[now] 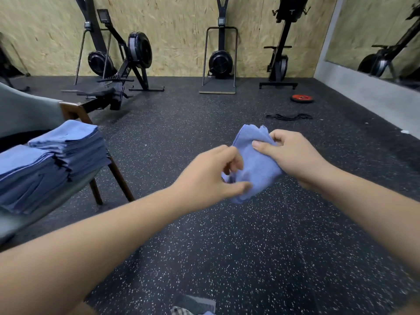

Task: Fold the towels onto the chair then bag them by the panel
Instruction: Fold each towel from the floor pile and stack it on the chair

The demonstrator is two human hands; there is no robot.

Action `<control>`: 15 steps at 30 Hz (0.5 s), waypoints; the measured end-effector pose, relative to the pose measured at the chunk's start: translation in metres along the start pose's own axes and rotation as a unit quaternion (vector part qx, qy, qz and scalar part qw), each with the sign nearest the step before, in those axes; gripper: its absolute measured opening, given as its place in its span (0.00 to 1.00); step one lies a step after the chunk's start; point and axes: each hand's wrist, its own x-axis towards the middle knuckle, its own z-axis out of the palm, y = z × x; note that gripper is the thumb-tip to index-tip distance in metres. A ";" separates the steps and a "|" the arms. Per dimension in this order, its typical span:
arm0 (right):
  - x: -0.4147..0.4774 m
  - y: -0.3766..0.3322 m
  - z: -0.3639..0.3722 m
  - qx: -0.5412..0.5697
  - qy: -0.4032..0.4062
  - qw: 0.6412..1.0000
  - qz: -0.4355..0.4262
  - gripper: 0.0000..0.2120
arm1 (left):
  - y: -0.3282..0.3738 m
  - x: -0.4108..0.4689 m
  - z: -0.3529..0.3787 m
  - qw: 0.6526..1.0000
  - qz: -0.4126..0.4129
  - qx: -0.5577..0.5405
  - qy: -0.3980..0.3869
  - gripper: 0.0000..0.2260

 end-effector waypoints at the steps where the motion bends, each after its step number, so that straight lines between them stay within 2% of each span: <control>1: 0.000 -0.002 0.002 0.010 0.000 1.000 0.003 0.14 | 0.002 0.000 0.007 1.000 0.016 0.015 -0.006 0.16; 5: 0.001 -0.005 0.003 0.048 0.014 0.999 0.013 0.13 | -0.006 0.000 0.024 0.997 0.035 0.072 0.000 0.19; 10: 0.002 -0.004 -0.007 0.059 0.052 0.997 0.026 0.20 | -0.032 -0.003 0.022 0.993 0.010 0.114 -0.012 0.15; 13: 0.003 -0.004 -0.015 0.067 0.066 0.995 0.045 0.22 | -0.040 -0.007 0.016 0.993 -0.016 0.109 -0.027 0.13; 15: 0.003 -0.003 -0.017 0.061 0.065 0.994 0.062 0.19 | -0.035 -0.007 0.013 0.996 -0.017 0.091 -0.015 0.12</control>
